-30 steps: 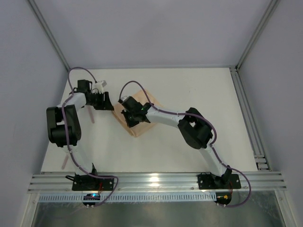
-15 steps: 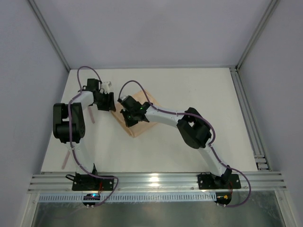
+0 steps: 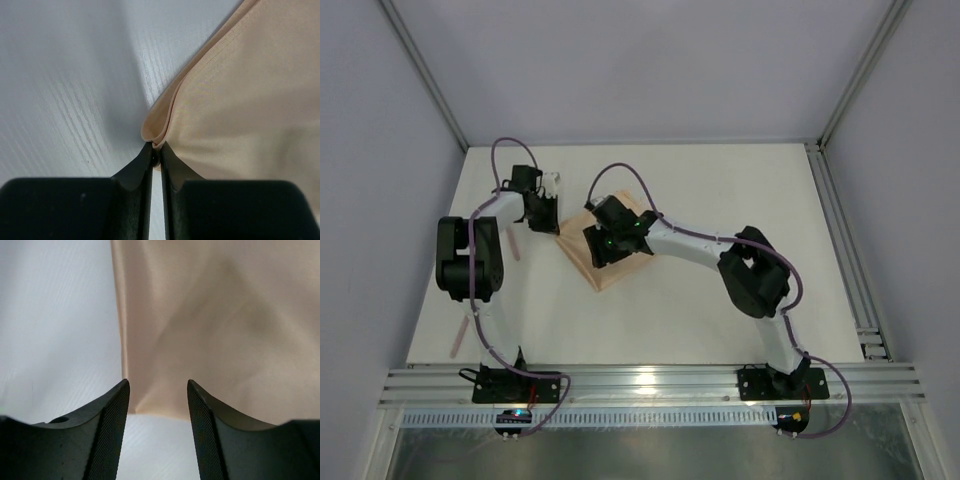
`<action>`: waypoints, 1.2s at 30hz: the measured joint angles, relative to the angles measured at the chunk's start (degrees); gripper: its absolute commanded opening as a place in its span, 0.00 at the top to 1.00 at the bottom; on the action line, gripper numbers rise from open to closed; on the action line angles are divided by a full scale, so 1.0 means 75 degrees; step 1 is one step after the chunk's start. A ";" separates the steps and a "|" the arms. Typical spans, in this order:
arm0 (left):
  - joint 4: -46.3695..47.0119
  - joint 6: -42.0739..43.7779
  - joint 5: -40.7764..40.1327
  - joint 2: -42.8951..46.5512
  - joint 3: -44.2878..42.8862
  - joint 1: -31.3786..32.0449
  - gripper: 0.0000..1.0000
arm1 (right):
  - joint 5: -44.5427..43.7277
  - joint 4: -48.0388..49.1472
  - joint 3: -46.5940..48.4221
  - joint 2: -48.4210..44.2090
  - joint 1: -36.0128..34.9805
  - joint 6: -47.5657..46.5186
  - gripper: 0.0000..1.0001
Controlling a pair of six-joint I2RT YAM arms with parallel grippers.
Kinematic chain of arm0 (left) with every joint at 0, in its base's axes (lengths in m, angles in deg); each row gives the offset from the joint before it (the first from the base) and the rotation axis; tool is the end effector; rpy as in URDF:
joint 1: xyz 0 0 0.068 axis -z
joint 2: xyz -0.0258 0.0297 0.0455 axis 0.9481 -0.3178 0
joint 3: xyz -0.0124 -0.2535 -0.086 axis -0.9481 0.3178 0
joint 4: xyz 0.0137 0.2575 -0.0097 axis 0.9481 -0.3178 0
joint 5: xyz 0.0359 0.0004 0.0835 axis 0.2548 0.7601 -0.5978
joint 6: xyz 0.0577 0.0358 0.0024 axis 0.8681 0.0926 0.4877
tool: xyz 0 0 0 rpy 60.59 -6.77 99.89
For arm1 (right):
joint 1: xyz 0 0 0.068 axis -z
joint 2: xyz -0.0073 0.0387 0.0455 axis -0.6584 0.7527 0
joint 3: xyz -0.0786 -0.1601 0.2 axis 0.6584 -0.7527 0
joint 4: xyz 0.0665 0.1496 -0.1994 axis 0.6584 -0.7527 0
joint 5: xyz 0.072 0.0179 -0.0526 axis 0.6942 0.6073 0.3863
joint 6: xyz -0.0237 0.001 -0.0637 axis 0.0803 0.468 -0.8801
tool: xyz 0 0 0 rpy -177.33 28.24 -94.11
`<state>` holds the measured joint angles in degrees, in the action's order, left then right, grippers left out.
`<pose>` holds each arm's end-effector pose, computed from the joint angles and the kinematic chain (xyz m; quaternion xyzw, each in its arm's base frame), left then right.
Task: Fold the napkin into a case and place the utensils inside
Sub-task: Smooth out the lower triangle-folded napkin at the center of the board.
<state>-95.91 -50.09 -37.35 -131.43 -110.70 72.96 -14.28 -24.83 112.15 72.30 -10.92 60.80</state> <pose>0.4024 -0.0248 0.1433 0.0504 0.9637 -0.1298 0.2278 0.2931 0.3815 0.1716 -0.2677 0.9072 0.2118 0.2457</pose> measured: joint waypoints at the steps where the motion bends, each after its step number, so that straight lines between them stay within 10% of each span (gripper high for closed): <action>1: 0.0003 0.0020 0.0006 0.0000 0.0000 -0.0003 0.91 | 0.0017 0.0058 -0.0297 -0.0315 0.0117 0.0041 0.44; 17: 0.0009 0.0329 0.0603 0.0000 0.0000 -0.0286 0.87 | 0.0370 0.0644 -0.2815 -0.2343 0.2908 0.1087 0.34; 27: 0.0009 0.0347 0.0801 0.0003 0.0003 -0.0659 0.53 | 0.0650 0.1026 -0.3013 -0.1518 0.2964 0.1376 0.51; 34: 0.0009 0.0335 0.0790 0.0195 0.0017 -0.0667 0.54 | 0.0799 0.1279 -0.3086 -0.1457 0.2975 0.1553 0.60; 36: 0.0026 0.0300 0.0769 0.0221 0.0017 -0.0667 0.67 | 0.0828 0.1358 -0.3127 -0.1457 0.2975 0.1582 0.62</action>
<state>-95.71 -47.84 -31.58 -129.77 -110.57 67.96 -8.08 -14.64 88.70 61.37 11.40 72.67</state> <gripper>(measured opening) 0.431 0.405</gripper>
